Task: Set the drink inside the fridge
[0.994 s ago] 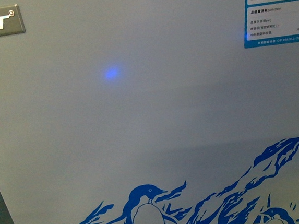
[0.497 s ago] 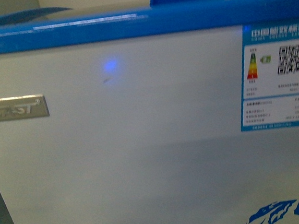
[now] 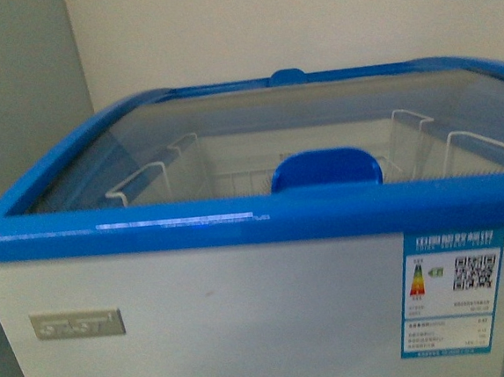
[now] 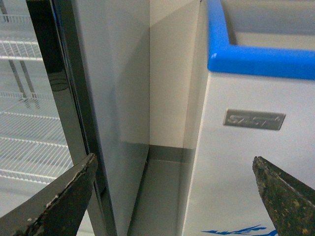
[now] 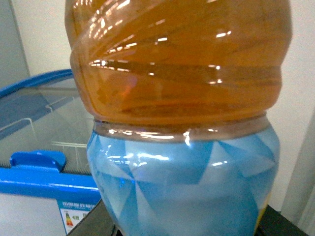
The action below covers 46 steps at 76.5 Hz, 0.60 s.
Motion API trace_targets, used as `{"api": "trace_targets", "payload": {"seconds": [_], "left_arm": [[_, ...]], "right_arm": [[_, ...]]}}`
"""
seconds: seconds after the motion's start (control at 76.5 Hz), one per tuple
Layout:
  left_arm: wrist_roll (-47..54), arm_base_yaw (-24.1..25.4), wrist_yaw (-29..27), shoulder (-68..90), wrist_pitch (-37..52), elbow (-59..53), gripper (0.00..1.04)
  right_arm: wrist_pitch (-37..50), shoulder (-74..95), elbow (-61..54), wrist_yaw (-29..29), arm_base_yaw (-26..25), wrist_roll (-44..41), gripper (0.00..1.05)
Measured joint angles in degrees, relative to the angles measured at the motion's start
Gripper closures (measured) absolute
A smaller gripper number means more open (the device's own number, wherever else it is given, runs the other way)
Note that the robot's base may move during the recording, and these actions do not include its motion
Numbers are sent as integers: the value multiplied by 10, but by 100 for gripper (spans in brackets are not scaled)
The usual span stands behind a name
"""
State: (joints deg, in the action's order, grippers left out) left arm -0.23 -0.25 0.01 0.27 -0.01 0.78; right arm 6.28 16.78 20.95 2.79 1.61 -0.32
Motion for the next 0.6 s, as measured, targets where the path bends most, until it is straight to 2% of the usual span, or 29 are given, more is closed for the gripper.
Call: {"api": "trace_targets", "payload": {"seconds": [0.471, 0.562, 0.602], "left_arm": [[-2, 1, 3, 0, 0, 0, 8], [-57, 27, 136, 37, -12, 4, 8], [-69, 27, 167, 59, 2, 4, 8]], "right_arm": [[0, 0, 0, 0, 0, 0, 68], [0, 0, 0, 1, 0, 0, 68], [0, 0, 0, 0, 0, 0, 68]]}}
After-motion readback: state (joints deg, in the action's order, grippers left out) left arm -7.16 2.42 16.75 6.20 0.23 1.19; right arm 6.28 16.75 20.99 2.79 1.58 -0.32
